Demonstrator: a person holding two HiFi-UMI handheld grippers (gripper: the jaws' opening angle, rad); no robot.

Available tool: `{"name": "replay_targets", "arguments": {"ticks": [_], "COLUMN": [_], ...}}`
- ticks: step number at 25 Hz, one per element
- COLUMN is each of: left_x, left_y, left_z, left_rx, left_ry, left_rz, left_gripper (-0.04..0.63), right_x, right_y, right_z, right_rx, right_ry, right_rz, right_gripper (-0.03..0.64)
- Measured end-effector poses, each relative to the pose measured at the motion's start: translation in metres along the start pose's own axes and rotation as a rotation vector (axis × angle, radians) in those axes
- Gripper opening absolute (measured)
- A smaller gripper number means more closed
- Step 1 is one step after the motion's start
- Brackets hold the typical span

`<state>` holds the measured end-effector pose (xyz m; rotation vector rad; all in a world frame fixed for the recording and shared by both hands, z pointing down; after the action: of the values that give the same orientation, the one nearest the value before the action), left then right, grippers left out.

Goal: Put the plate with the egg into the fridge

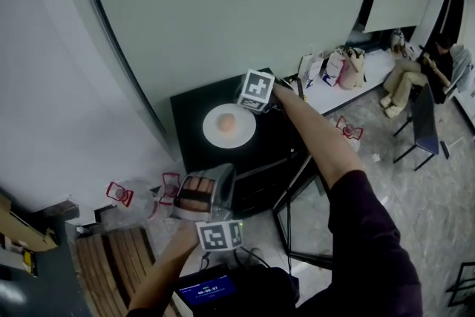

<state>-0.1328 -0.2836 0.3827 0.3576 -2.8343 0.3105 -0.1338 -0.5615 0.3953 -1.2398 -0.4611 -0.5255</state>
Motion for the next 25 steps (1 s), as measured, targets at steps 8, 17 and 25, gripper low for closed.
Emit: {"name": "replay_targets", "arguments": {"ticks": [8, 17, 25], "left_x": [0.007, 0.016, 0.03], "left_y": [0.013, 0.024, 0.039], "left_z": [-0.007, -0.019, -0.033], "left_rx": [-0.014, 0.03, 0.066], "left_ry": [-0.004, -0.054, -0.113], "left_rz": [0.073, 0.152, 0.233], "left_gripper": [0.014, 0.092, 0.092], "right_x": [-0.021, -0.038, -0.042], "right_y": [0.016, 0.017, 0.017], "right_z": [0.036, 0.073, 0.11], "right_rx": [-0.052, -0.087, -0.142], "right_ry": [0.073, 0.2, 0.257], "right_rz": [-0.04, -0.067, -0.046], "right_gripper": [0.006, 0.006, 0.006]}}
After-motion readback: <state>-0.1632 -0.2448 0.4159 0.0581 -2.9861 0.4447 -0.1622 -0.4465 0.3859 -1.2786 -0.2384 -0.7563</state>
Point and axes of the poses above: the fingertips, and each gripper's own axes: y backward along the fingers, z to its left, x out of its underside, the point moved 5 cm from there along y, backward along the fingers, and after that the axes turned 5 degrees about -z, right-handed, at the moved point
